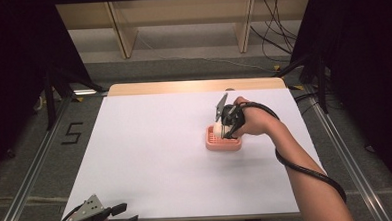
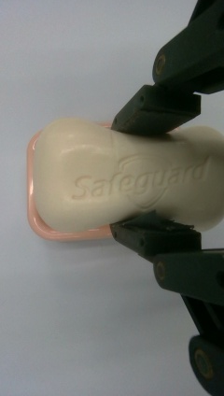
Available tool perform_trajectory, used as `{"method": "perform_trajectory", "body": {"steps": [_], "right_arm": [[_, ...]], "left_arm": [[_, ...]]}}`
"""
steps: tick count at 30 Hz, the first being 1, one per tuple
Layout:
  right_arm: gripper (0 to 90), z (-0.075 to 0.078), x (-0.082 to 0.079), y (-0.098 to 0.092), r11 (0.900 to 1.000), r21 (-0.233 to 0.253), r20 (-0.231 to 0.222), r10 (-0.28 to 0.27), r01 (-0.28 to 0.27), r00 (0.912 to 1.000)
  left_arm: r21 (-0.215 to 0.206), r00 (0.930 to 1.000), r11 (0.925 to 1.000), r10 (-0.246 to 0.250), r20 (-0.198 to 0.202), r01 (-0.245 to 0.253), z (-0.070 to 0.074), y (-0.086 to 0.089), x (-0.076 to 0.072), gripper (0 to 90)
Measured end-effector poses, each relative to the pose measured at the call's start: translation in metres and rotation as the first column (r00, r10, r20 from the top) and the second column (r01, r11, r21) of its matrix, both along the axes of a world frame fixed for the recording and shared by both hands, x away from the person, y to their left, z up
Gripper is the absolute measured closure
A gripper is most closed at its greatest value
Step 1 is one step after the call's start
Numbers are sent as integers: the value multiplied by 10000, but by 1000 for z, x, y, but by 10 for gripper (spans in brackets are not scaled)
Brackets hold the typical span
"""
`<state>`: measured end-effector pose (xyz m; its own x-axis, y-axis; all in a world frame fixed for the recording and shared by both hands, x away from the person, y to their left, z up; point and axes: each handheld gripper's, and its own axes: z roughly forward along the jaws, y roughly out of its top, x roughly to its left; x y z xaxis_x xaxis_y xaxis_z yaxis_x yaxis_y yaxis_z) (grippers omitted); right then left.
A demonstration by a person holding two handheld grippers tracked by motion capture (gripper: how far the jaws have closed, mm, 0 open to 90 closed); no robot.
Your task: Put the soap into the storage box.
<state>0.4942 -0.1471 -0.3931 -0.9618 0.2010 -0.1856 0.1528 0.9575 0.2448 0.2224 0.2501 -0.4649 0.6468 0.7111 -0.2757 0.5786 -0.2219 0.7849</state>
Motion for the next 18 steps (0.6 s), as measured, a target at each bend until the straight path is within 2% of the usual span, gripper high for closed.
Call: {"method": "perform_trajectory", "body": {"steps": [4,6,9,13,16,18], "right_arm": [[505,-1,1,2,10000,-11,-70,-24,24,10000],[505,-3,3,3,9996,29,29,275,-275,9996],[505,-3,2,4,10000,-21,-70,35,-36,10000],[505,-4,5,5,9992,-19,79,390,-390,9992],[505,-5,5,4,10000,1,87,56,-56,9999],[505,-5,6,4,9994,1,142,334,-334,9993]], "left_arm": [[-62,10000,10000,23,-37,-23,0,0,0,387],[-62,10000,10000,7,-38,-7,0,0,0,387],[-76,10000,10000,39,-17,-39,0,0,0,387],[-88,10000,10000,33,0,-33,0,0,0,387],[-95,10000,9999,49,2,-49,0,0,0,387],[-100,10000,9999,53,7,-53,0,0,0,387]]}}
